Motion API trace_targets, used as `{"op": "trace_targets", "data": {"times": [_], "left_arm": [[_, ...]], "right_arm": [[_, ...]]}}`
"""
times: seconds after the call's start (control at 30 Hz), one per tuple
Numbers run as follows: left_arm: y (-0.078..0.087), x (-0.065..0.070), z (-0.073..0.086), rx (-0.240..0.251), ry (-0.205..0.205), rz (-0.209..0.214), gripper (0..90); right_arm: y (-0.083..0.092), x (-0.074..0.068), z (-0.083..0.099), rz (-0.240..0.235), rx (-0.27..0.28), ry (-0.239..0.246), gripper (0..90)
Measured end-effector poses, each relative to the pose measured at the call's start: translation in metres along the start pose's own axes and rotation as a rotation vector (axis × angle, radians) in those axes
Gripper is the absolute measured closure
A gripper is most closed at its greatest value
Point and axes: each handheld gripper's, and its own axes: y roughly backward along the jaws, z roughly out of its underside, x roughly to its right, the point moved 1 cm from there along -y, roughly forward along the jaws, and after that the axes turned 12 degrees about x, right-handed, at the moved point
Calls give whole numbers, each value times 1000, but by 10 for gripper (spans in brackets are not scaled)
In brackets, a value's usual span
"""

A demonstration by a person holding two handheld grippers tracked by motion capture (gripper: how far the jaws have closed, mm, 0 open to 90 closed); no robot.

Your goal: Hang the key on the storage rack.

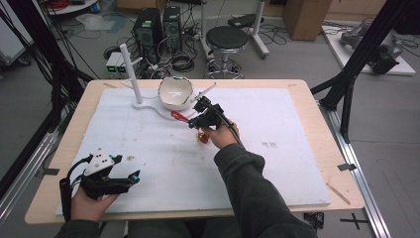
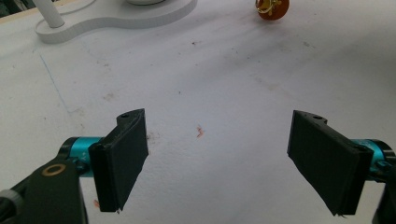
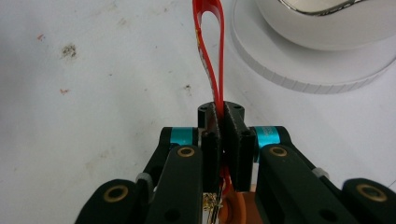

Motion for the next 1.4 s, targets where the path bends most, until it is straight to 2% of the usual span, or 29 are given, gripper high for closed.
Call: {"op": "trace_targets", "data": {"times": [0.1, 0.27, 0.67, 1.4], "left_arm": [[1, -1, 0, 1, -1, -4, 205], [3, -3, 0, 7, 4, -13, 205], [2, -1, 0, 8, 6, -7, 204], [1, -1, 0, 10, 0, -5, 204]], "right_arm": [[1, -1, -5, 4, -10, 13, 856], [6, -5, -17, 4, 19, 44, 857], [10, -9, -39, 18, 53, 77, 857], [7, -19, -65, 31, 99, 101, 857]]}}
